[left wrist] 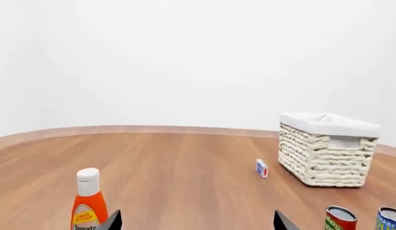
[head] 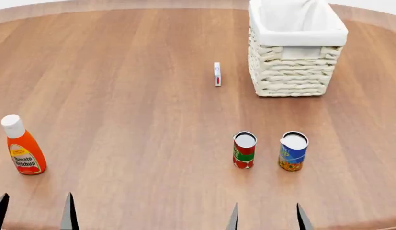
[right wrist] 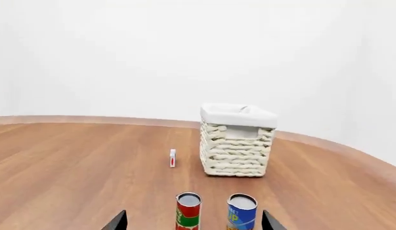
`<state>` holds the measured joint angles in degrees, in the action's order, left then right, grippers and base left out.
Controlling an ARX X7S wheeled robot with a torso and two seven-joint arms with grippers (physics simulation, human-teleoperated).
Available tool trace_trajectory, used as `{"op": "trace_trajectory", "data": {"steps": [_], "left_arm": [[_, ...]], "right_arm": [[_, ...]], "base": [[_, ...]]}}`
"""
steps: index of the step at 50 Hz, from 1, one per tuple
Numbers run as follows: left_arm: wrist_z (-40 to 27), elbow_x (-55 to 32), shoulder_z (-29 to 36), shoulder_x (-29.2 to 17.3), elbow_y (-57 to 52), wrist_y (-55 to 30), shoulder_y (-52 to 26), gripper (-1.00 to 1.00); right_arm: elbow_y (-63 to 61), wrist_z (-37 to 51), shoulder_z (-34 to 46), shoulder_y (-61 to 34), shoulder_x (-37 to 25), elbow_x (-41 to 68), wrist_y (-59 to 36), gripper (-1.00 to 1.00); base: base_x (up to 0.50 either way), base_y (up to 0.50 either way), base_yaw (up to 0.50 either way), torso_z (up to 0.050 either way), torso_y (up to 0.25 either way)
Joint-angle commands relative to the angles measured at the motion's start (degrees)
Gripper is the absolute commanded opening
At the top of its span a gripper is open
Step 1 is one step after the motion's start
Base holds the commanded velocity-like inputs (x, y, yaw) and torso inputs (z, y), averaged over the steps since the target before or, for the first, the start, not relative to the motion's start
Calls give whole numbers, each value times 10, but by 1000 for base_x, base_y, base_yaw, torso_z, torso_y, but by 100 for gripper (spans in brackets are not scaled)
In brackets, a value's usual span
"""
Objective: Pick up the tomato sauce, and put it in the basket.
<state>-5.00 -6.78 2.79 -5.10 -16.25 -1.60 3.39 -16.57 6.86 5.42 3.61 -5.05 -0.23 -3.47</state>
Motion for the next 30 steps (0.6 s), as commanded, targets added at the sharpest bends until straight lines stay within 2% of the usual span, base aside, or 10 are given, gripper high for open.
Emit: {"op": "trace_trajectory", "data": {"steps": [1, 16, 30], "left_arm": [[-18, -30, -8, -18, -143, -30, 22, 100], [-30, -57, -15, -31, -230, -14, 46, 100], [-40, -58, -15, -36, -228, 10, 48, 100]], "right_arm": [[-142, 18, 16, 28, -18, -24, -39, 100], [-256, 25, 59, 48, -36, -82, -43, 100], [-261, 34, 62, 49, -46, -84, -40, 100]], "base": [[0, 0, 0, 0, 0], [0, 0, 0, 0, 0], [0, 0, 0, 0, 0]]}}
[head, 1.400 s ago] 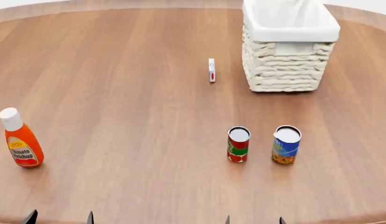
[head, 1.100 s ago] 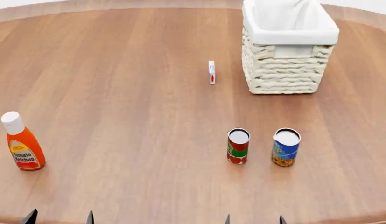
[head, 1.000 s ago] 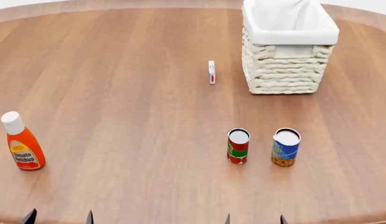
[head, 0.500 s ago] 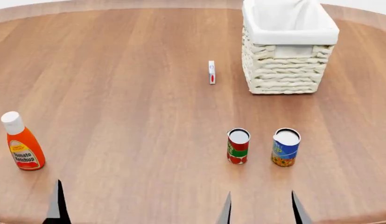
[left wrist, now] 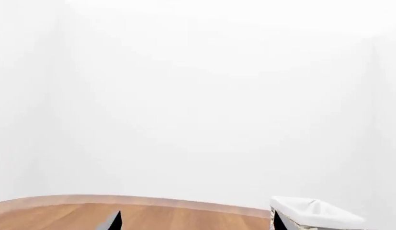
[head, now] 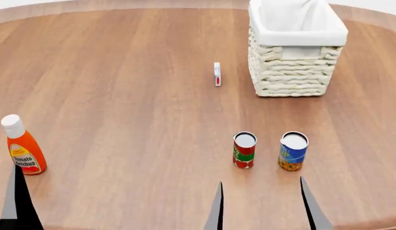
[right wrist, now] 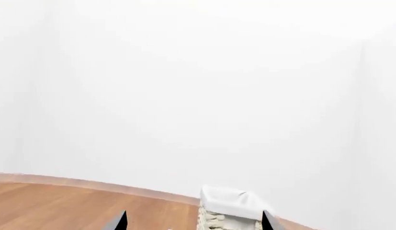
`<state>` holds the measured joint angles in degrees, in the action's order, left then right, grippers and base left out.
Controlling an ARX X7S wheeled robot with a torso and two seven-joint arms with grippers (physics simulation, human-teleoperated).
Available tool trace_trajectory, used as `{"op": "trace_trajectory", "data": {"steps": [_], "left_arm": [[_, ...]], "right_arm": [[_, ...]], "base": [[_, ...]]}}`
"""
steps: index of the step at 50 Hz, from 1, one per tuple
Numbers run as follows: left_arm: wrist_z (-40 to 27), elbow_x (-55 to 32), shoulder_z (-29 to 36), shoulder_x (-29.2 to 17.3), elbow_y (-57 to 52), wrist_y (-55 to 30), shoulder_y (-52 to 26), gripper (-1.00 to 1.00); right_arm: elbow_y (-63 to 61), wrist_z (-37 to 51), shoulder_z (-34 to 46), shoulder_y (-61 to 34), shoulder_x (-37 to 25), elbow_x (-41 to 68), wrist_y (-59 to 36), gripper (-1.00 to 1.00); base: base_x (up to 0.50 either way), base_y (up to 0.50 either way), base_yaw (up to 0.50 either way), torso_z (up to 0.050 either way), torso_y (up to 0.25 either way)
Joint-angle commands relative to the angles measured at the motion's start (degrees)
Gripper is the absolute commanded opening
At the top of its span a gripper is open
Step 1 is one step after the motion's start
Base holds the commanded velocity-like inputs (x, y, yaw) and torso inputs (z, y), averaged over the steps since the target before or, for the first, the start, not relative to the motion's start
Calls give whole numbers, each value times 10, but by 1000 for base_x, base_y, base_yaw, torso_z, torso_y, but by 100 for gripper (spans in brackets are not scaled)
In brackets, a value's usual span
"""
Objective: Pick up the tomato sauce, and put it in the basket.
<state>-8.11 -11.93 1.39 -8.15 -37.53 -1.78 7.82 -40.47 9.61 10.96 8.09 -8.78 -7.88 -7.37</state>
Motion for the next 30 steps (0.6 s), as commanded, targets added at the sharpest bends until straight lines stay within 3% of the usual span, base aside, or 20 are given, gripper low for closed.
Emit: {"op": "trace_trajectory", "data": {"steps": [1, 15, 30], "left_arm": [[-9, -6, -1, -5, -14, 13, 3, 100], [-14, 0, 11, -10, 4, 26, 4, 100], [-21, -2, 16, -18, 11, 33, 6, 100]], "right_arm": [[-22, 8, 5, 4, -9, -6, 0, 100], [-19, 13, 6, -1, -13, 3, -14, 100], [-18, 21, 12, -1, -20, 4, -14, 100]], "base": [[0, 0, 0, 0, 0], [12, 0, 0, 0, 0], [179, 0, 0, 0, 0]]}}
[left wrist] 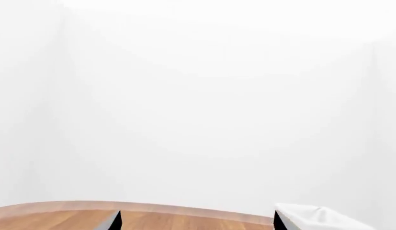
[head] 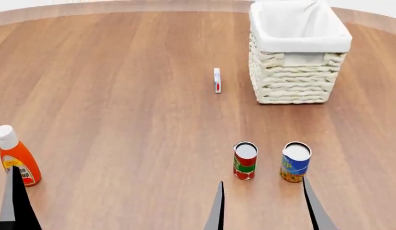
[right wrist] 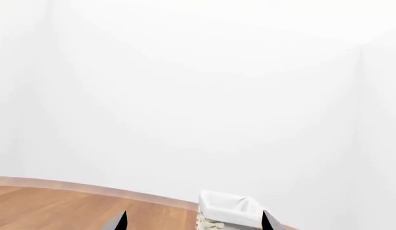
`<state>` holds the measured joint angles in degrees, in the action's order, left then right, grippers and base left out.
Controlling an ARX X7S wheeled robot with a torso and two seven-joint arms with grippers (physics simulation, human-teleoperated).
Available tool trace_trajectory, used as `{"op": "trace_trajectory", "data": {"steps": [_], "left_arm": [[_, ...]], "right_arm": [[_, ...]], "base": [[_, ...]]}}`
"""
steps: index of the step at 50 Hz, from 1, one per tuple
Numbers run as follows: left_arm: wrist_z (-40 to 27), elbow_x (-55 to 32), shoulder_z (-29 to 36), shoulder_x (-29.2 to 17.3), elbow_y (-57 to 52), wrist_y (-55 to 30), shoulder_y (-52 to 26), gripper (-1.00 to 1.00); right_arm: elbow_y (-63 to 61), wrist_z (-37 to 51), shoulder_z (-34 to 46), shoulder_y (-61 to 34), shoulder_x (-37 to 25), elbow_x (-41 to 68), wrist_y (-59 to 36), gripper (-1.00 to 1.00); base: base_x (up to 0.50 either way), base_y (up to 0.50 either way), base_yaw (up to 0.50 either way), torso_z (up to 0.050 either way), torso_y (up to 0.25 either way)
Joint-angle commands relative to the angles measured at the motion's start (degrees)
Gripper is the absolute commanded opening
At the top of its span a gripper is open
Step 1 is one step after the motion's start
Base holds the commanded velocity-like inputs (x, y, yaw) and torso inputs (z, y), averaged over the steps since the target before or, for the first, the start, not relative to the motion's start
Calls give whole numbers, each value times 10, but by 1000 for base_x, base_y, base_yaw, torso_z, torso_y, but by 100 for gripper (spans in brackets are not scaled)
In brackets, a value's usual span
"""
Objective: Pick up the tomato sauce, and put it in the basket.
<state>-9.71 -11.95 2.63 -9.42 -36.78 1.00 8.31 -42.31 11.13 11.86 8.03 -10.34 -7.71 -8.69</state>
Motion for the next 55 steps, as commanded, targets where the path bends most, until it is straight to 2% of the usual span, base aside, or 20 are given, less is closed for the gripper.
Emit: {"op": "trace_trajectory", "data": {"steps": [1, 55], "left_arm": [[-5, -2, 4, -6, 4, 6, 1, 100], [-30, -13, 15, -28, 0, 15, 3, 100]], "right_arm": [[0, 6, 3, 0, -5, 2, -1, 100], [-14, 23, 17, 1, -23, 20, -12, 100]], "base": [[188, 0, 0, 0, 0], [191, 0, 0, 0, 0]]}}
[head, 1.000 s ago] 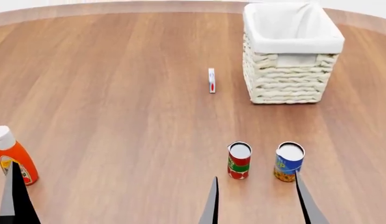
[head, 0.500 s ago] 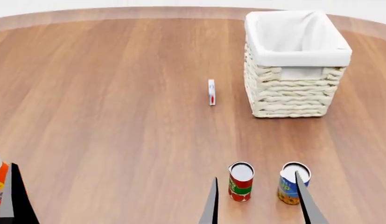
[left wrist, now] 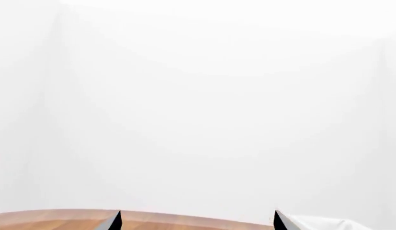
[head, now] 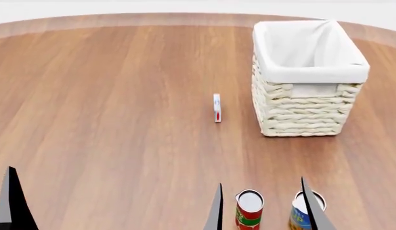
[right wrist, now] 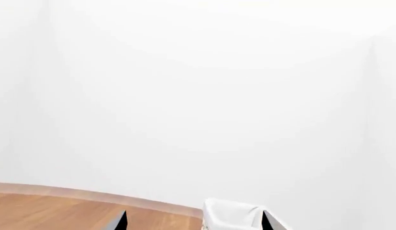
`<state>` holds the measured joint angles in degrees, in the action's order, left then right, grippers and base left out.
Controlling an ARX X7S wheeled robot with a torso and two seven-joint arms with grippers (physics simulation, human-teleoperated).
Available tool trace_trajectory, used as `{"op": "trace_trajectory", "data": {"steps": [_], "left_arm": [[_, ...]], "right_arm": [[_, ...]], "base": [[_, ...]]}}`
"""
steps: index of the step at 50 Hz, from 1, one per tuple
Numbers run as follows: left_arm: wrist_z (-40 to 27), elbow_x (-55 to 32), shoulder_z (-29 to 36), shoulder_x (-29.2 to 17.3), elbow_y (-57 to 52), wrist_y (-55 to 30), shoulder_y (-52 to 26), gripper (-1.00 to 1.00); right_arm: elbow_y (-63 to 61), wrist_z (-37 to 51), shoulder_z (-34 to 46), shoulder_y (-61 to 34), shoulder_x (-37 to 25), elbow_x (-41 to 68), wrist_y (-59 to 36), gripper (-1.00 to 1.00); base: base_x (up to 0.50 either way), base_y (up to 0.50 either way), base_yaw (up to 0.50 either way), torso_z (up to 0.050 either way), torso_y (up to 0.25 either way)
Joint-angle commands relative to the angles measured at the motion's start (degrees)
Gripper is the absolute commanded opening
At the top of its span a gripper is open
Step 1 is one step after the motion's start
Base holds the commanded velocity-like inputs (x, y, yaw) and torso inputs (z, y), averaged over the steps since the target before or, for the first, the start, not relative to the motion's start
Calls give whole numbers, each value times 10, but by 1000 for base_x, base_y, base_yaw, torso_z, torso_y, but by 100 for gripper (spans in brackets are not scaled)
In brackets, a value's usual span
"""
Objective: Pick up the tomato sauce, and put it in the basket.
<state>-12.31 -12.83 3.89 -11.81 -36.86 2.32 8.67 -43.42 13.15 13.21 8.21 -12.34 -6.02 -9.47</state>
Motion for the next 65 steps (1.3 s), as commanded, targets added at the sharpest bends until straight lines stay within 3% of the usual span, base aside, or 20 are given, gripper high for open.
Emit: {"op": "trace_trajectory", "data": {"steps": [1, 65], "left_arm": [[-4, -3, 2, -4, 1, 2, 0, 100], [-28, -8, 13, -25, -1, 9, 3, 100]], "right_arm": [[-3, 3, 3, 0, -4, 3, -3, 100], [-4, 28, 18, -7, -24, 18, -6, 100]], "base": [[188, 0, 0, 0, 0], [192, 0, 0, 0, 0]]}}
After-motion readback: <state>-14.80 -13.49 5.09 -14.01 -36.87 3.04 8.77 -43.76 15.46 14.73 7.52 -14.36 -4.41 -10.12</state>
